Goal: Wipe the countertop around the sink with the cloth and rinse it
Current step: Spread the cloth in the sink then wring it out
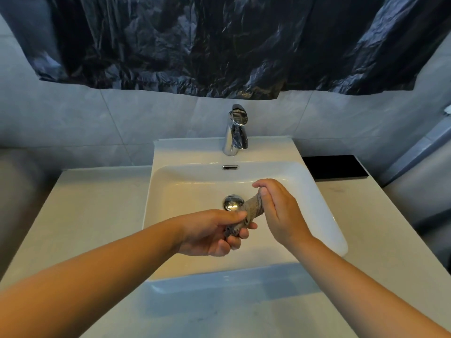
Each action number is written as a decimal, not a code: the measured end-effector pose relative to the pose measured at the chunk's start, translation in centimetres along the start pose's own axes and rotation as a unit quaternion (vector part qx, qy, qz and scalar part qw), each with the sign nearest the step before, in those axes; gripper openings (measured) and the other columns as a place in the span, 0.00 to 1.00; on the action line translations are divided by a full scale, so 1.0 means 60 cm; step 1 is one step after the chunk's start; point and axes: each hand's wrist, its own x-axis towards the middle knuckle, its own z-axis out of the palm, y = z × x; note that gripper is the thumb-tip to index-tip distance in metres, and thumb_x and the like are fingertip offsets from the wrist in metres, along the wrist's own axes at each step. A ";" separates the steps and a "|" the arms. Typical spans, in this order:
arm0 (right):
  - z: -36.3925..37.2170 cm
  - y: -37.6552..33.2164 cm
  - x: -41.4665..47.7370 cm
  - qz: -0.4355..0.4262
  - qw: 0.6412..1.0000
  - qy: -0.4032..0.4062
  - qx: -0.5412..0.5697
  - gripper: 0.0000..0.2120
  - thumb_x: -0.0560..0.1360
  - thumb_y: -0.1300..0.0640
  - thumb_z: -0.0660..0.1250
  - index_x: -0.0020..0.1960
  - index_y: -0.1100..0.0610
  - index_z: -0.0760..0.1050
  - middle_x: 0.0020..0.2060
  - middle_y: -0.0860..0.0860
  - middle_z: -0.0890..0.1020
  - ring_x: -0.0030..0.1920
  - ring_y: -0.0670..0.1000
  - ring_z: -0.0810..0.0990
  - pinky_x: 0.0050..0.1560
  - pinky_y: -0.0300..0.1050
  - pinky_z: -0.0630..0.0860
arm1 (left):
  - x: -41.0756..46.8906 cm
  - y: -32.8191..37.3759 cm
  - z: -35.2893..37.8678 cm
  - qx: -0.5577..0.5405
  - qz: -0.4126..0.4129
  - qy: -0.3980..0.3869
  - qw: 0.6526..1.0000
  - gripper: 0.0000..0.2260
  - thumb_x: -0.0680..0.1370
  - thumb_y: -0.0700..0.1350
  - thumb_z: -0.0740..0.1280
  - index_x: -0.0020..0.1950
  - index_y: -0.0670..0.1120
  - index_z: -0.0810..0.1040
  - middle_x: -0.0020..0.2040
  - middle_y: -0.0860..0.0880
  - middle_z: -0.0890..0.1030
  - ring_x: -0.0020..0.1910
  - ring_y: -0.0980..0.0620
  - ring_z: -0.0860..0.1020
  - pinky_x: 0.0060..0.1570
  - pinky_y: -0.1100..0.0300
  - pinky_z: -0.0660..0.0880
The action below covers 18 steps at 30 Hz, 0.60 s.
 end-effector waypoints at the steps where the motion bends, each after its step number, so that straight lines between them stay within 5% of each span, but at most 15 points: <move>1: 0.000 -0.003 0.002 0.004 1.000 -0.003 0.002 0.18 0.80 0.48 0.48 0.59 0.52 0.72 0.46 0.42 0.75 0.48 0.40 0.74 0.42 0.29 0.71 | -0.002 0.002 0.001 0.020 -0.001 -0.005 1.000 0.19 0.79 0.51 0.62 0.65 0.41 0.69 0.40 0.50 0.72 0.33 0.58 0.67 0.27 0.70 0.68; 5: 0.005 -0.012 0.002 0.021 0.999 -0.013 0.045 0.17 0.79 0.47 0.48 0.54 0.50 0.73 0.32 0.45 0.75 0.33 0.46 0.74 0.28 0.38 0.69 | -0.017 0.013 0.007 0.145 -0.007 -0.008 0.989 0.15 0.79 0.49 0.63 0.62 0.42 0.69 0.39 0.50 0.69 0.32 0.56 0.61 0.26 0.69 0.62; 9: 0.016 -0.016 -0.004 0.054 0.995 -0.033 0.073 0.18 0.74 0.47 0.51 0.37 0.53 0.75 0.29 0.49 0.74 0.32 0.49 0.73 0.29 0.46 0.70 | -0.034 0.024 0.022 0.349 0.006 0.047 0.936 0.07 0.80 0.47 0.62 0.50 0.45 0.67 0.36 0.50 0.69 0.30 0.56 0.63 0.27 0.67 0.63; 14: 0.034 -0.022 0.003 0.147 0.985 -0.092 -0.021 0.19 0.75 0.48 0.52 0.32 0.56 0.71 0.29 0.54 0.73 0.32 0.50 0.70 0.32 0.48 0.67 | -0.022 0.019 0.011 0.693 0.050 0.199 0.691 0.07 0.81 0.52 0.58 0.50 0.49 0.66 0.44 0.48 0.73 0.38 0.53 0.71 0.41 0.56 0.70; 18: 0.054 -0.024 0.006 0.246 0.950 -0.178 -0.070 0.16 0.79 0.56 0.53 0.34 0.54 0.70 0.36 0.59 0.76 0.35 0.51 0.71 0.35 0.43 0.66 | -0.005 -0.001 -0.019 0.768 0.048 0.235 0.594 0.13 0.82 0.52 0.56 0.61 0.45 0.66 0.48 0.46 0.76 0.39 0.50 0.71 0.40 0.56 0.69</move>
